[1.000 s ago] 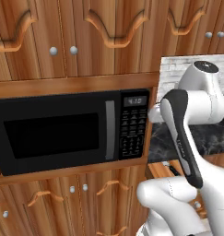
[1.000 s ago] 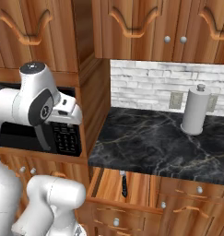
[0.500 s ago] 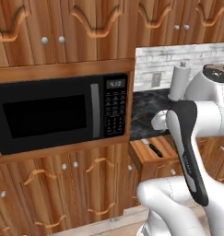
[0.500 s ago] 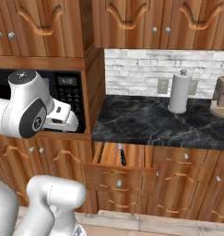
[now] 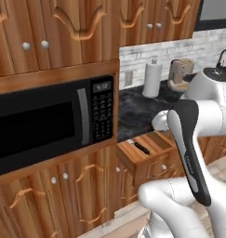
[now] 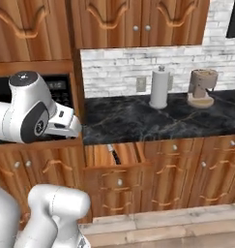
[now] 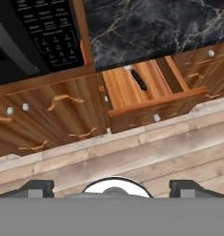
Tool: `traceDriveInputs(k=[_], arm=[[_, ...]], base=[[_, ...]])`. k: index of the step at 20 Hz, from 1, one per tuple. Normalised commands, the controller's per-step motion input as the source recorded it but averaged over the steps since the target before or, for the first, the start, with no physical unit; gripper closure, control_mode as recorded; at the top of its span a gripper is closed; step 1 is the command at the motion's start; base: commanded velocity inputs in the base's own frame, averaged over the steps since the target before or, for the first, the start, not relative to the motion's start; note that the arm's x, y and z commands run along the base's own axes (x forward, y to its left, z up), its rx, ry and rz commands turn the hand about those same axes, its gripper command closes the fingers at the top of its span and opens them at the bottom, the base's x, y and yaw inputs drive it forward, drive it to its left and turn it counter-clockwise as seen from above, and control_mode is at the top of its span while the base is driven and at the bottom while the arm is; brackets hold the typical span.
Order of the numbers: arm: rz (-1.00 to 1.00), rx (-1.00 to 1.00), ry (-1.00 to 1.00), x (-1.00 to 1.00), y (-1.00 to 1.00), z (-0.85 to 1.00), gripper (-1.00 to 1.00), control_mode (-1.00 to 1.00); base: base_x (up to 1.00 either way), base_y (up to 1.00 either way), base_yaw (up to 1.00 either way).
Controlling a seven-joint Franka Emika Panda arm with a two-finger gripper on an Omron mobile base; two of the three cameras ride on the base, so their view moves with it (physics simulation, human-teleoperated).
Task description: Pick up the knife from the drawer and place it on the cutting board. Then place the meat from the plate to the cutting board.
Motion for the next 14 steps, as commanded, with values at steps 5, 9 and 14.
traceDriveInputs(k=[5,9,14], arm=[[0.0,0.0,0.0,0.0,0.0,0.0,-1.0,1.0],[0.0,0.0,0.0,0.0,0.0,0.0,-1.0,1.0],[0.0,0.0,0.0,0.0,0.0,0.0,-1.0,1.0]], base=[[-0.01,0.69,-0.72],[-0.01,0.82,-0.56],[0.07,0.82,-0.44]])
